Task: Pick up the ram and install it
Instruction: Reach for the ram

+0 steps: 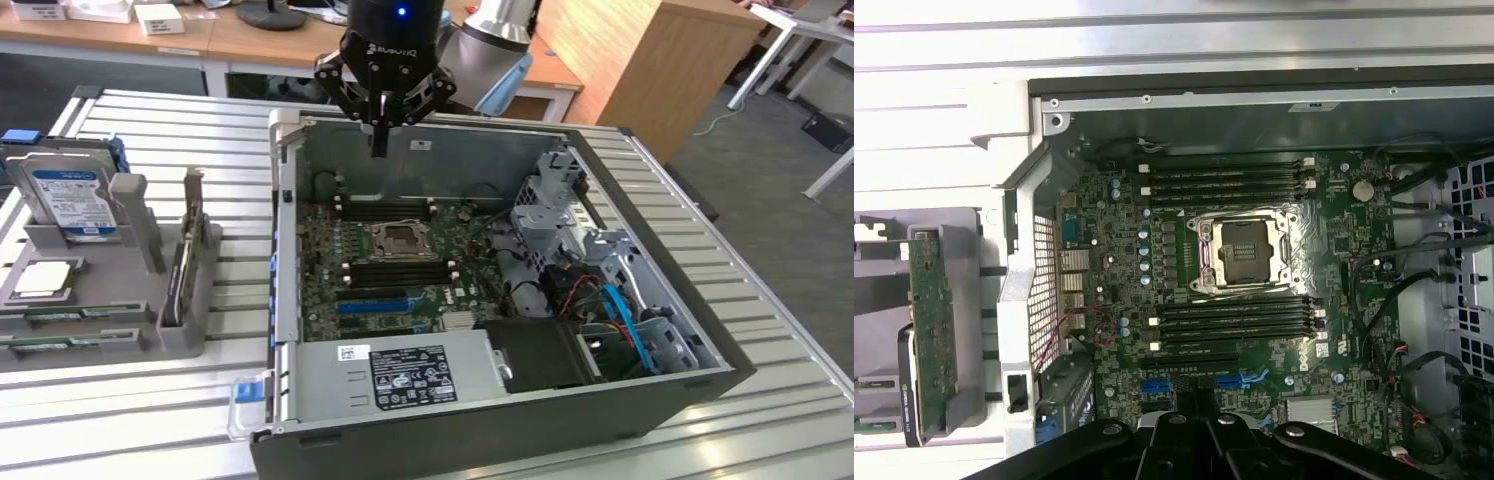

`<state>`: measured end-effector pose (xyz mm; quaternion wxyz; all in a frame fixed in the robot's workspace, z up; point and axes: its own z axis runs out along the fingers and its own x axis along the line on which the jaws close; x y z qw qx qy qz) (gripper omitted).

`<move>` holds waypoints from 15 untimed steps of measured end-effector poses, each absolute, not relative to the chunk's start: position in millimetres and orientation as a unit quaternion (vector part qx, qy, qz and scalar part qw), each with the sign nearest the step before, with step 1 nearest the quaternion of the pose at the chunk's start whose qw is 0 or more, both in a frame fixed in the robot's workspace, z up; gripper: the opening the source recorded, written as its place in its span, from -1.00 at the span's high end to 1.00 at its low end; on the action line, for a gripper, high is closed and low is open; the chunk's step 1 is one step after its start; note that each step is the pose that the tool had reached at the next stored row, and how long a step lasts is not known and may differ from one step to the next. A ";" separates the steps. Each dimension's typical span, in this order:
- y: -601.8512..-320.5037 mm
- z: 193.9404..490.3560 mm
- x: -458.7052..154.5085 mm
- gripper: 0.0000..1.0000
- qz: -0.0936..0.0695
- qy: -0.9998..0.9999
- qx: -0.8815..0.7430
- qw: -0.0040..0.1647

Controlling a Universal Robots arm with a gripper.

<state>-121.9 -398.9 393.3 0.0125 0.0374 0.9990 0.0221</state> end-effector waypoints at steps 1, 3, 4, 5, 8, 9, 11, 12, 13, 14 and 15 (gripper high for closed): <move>-398.8 393.2 -122.3 0.79 0.022 0.999 0.037 0.013; -398.9 393.2 -124.9 0.79 0.022 0.999 0.037 0.013; -398.8 393.3 -126.9 0.79 0.022 0.999 0.037 0.013; -398.8 393.3 -129.4 0.79 0.022 0.999 0.037 0.012; -398.9 393.3 -136.3 0.79 0.022 0.999 0.037 0.012; -398.9 393.2 -138.9 0.79 0.022 0.999 0.037 0.013; -398.8 393.2 -144.7 0.79 0.022 0.999 0.037 0.013; -398.8 393.2 -147.8 0.79 0.022 0.999 0.037 0.012; -398.9 393.2 -151.5 0.79 0.022 0.999 0.037 0.013; -398.9 393.2 -155.3 0.79 0.022 0.999 0.037 0.012; -398.9 393.2 -159.2 0.79 0.022 0.999 0.037 0.012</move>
